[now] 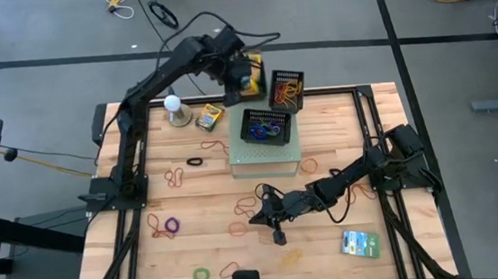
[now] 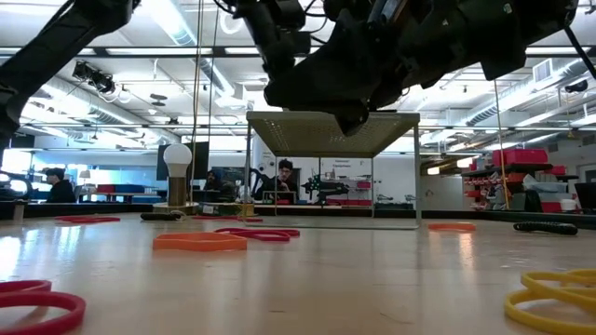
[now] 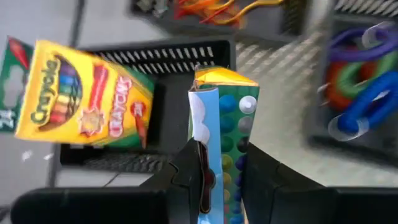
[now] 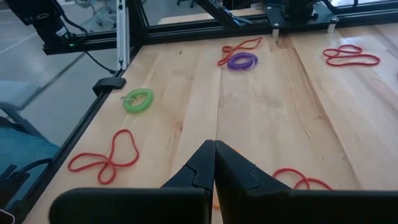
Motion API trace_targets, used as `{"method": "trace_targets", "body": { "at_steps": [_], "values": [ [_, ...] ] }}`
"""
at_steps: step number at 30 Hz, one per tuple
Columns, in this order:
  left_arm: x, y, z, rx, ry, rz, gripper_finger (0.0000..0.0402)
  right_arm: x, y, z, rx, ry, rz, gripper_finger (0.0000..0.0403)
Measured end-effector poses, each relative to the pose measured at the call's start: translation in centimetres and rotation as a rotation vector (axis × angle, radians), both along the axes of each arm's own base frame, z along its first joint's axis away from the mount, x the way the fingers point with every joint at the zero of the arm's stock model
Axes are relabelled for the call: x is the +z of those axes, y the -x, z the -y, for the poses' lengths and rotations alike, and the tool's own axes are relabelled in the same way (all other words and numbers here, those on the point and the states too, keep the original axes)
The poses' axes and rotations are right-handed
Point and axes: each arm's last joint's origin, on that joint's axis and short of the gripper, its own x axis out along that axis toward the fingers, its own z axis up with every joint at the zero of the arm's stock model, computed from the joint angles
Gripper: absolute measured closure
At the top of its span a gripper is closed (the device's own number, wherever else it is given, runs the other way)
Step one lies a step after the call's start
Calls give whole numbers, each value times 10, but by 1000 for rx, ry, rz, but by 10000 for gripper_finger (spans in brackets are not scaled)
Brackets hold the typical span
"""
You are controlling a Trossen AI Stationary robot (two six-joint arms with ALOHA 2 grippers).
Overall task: Pick & Place Office Desk Supplies
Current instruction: Put the yellow crayon box into the top left black bin on the shelf
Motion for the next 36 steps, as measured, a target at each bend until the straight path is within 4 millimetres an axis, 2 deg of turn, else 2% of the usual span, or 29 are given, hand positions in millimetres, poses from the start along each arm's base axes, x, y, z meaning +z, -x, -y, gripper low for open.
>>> {"method": "trace_targets", "body": {
  "at_steps": [13, 21, 31, 36],
  "values": [
    [0, -4, 22, -17, -9, -63, 318, 1, 0, 0, 0, -5, 13, 389],
    [0, -2, 19, 23, -32, -84, 318, 1, 0, 0, 0, -5, 14, 389],
    [1, 4, 5, 46, -15, -48, 317, 1, 0, 0, 2, 0, 14, 389],
    [-3, 4, -2, 56, 9, -50, 302, 1, 0, 0, 4, 4, 15, 389]
  ]
}}
